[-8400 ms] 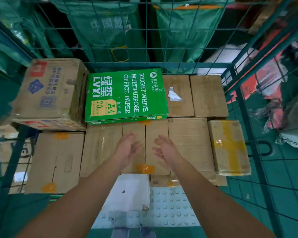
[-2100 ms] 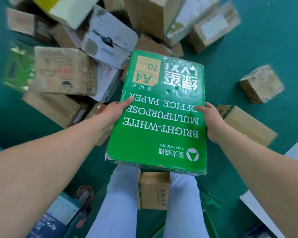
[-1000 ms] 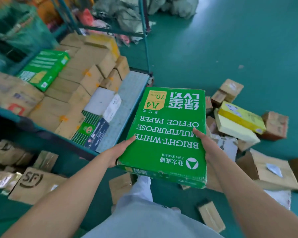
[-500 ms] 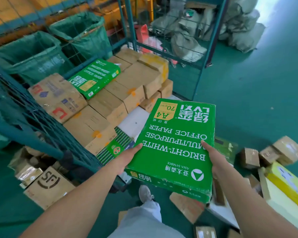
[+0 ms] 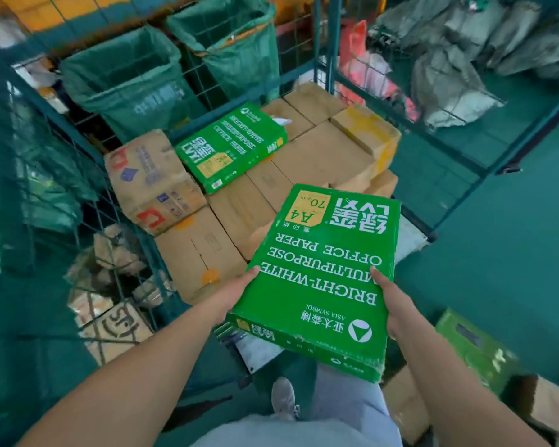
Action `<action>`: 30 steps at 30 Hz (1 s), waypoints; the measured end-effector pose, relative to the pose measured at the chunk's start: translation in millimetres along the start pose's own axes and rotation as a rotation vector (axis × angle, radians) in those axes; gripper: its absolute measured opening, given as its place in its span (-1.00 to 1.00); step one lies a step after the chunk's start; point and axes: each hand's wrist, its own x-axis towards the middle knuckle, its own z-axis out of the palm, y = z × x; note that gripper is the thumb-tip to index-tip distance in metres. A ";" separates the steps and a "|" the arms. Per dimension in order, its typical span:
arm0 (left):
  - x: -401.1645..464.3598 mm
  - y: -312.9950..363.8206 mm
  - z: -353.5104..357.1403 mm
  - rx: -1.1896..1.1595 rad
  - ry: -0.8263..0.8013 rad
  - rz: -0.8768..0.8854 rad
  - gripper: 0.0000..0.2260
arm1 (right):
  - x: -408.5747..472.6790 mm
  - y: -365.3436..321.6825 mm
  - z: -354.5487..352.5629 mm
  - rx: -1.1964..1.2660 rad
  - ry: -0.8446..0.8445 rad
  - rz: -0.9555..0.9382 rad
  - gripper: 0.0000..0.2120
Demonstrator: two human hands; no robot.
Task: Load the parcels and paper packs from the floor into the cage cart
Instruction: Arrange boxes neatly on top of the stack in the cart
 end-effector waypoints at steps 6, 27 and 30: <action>66.5 73.8 -8.9 -0.201 0.198 -0.007 -0.70 | 82.1 -114.5 62.3 -0.162 -0.135 0.012 -0.54; 213.7 225.6 17.0 -0.485 0.174 -0.076 -0.51 | 215.0 -374.8 133.8 -0.495 -0.240 0.024 -0.52; 226.7 223.7 13.6 -0.512 0.140 -0.069 -0.45 | 210.6 -382.9 141.0 -0.499 -0.251 0.009 -0.61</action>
